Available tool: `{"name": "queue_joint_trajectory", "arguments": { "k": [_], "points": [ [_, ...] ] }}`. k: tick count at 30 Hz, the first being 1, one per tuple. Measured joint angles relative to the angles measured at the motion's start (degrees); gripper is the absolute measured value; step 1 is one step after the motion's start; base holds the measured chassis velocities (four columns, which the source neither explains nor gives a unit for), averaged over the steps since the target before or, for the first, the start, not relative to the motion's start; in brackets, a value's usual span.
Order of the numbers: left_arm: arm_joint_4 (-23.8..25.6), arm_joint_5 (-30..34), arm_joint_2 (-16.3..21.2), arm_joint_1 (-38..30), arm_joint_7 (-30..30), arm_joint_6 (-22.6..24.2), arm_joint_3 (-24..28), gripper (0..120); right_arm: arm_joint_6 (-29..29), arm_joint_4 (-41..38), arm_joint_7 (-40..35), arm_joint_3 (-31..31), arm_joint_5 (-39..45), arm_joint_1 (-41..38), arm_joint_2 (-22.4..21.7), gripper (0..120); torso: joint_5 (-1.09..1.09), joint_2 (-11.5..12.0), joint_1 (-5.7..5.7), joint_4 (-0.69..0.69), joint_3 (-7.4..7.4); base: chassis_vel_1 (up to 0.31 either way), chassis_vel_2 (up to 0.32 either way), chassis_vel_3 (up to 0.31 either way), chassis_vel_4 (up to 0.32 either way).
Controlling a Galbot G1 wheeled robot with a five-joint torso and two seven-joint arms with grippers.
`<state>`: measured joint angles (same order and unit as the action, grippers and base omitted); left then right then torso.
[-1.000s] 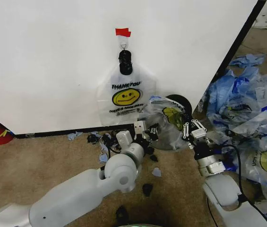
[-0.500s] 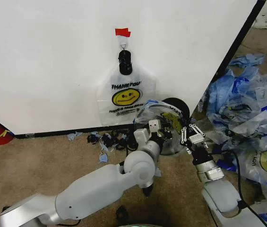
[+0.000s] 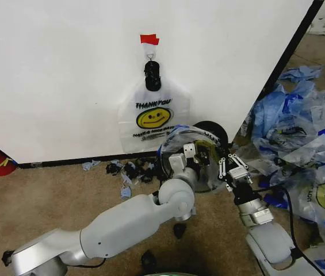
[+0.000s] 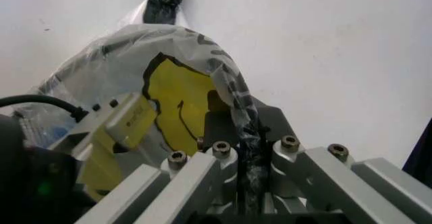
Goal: Pick up the garbage bag from the wall and place it over the trash bin.
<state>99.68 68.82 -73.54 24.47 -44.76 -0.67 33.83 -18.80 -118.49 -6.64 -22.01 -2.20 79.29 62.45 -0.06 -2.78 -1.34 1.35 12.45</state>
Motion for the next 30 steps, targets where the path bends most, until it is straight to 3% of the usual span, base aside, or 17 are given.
{"name": "queue_joint_trajectory", "arguments": {
  "k": [19,30],
  "points": [
    [-4.18,-2.02,-0.44,-2.66,-1.87,-0.63,-0.17,0,-1.35,-1.25,1.57,0.33,-0.01,2.04,-0.41,1,0.00,0.00,0.00,0.00,0.00,0.000,0.000,0.000,0.000],
    [0.43,-5.25,2.18,2.43,-1.33,0.14,4.93,0,-1.64,-0.89,1.60,0.00,0.76,2.21,-0.67,1,0.00,0.00,0.00,-0.01,0.00,0.000,0.000,0.000,0.000]
  ]
}}
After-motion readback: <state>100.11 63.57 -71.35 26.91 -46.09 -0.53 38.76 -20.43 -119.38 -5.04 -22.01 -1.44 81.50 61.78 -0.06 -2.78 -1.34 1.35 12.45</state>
